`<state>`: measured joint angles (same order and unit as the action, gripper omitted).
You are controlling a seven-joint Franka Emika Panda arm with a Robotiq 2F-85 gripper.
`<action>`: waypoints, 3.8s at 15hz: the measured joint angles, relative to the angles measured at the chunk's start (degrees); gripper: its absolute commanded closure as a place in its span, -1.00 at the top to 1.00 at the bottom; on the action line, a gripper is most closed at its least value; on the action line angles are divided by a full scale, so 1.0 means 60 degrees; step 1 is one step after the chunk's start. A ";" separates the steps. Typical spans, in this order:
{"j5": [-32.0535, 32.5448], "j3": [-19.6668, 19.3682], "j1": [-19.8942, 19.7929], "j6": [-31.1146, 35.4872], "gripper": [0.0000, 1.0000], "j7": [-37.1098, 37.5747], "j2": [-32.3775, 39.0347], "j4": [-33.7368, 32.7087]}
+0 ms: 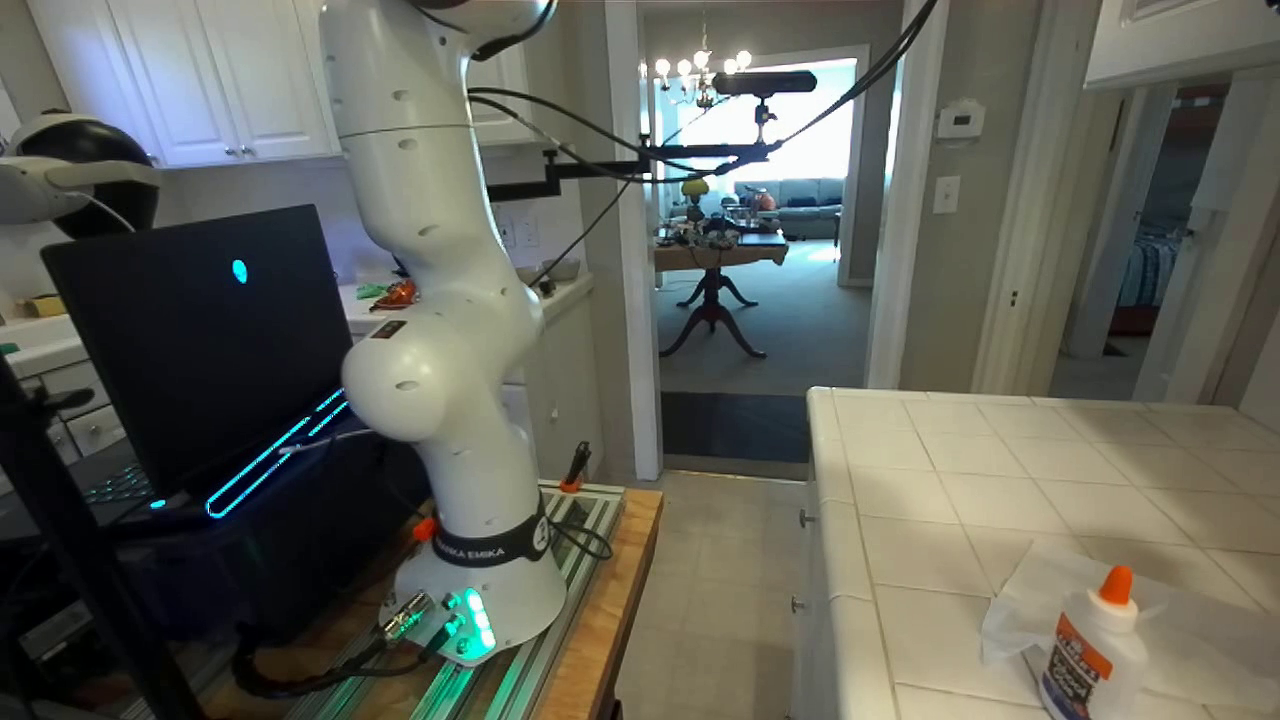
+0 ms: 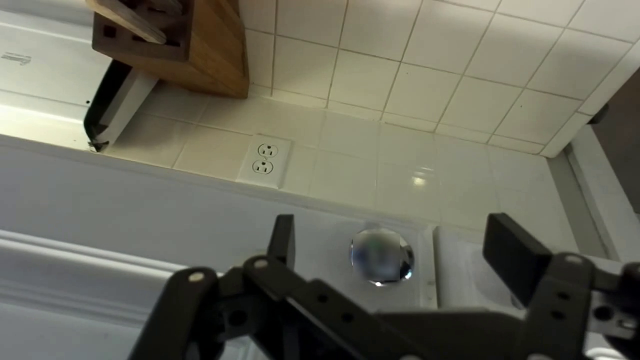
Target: Open the right upper cabinet door.
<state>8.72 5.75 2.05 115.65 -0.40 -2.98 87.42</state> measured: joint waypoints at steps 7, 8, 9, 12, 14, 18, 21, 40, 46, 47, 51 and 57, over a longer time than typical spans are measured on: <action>0.0000 -0.0001 0.0000 0.0213 -0.67 -0.0014 0.0084 0.0000; 0.0004 -0.0008 -0.0003 0.0230 -0.79 -0.0014 0.0084 0.0000; -0.0006 -0.0033 -0.0001 0.0227 -0.81 -0.0017 0.0082 0.0000; -0.0006 -0.0039 0.0002 0.0207 -0.81 -0.0031 0.0075 -0.0002; -0.0006 -0.0039 0.0004 0.0142 -0.81 -0.0031 0.0070 -0.0021; -0.0006 -0.0039 0.0039 -0.0613 -0.81 -0.0052 0.0012 -0.0224; -0.0004 -0.0038 0.0061 -0.1451 -0.81 -0.0067 -0.0179 -0.0300; 0.0157 -0.0629 -0.0077 -0.1470 0.70 -0.0251 -0.2974 0.3421; 0.0152 -0.0408 0.0149 -0.0132 1.00 -0.0480 -0.2840 0.3340; 0.0147 -0.0405 0.0176 0.0011 1.00 -0.0503 -0.2778 0.3268; 0.0074 -0.0414 0.0186 0.0338 1.00 -0.0513 -0.2315 0.2659; -0.0081 -0.0415 0.0191 0.0438 0.89 -0.0782 -0.1268 0.1443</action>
<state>8.24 3.26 3.20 118.28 -5.09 -10.59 96.08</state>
